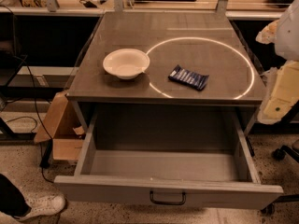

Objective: Place rxbar blueberry into top drawer

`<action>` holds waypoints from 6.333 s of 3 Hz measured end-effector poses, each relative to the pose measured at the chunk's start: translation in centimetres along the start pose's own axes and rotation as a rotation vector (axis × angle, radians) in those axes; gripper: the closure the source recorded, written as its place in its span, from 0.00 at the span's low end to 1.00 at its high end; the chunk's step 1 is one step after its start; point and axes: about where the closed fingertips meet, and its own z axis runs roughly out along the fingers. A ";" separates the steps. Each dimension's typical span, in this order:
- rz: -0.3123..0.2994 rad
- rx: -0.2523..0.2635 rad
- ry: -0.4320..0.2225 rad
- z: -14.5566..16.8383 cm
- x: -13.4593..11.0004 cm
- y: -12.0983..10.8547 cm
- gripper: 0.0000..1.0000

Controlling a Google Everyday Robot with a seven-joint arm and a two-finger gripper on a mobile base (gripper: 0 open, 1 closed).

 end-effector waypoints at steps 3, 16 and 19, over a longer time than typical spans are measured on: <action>0.047 -0.010 0.040 1.8 -0.4 -1.0 0.00; 0.159 -0.132 0.077 17.7 -8.6 -10.4 0.00; 0.190 -0.152 0.076 20.2 -8.0 -12.8 0.00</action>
Offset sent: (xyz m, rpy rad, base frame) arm 0.0148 0.0024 -0.0155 -0.0307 0.0394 -0.0593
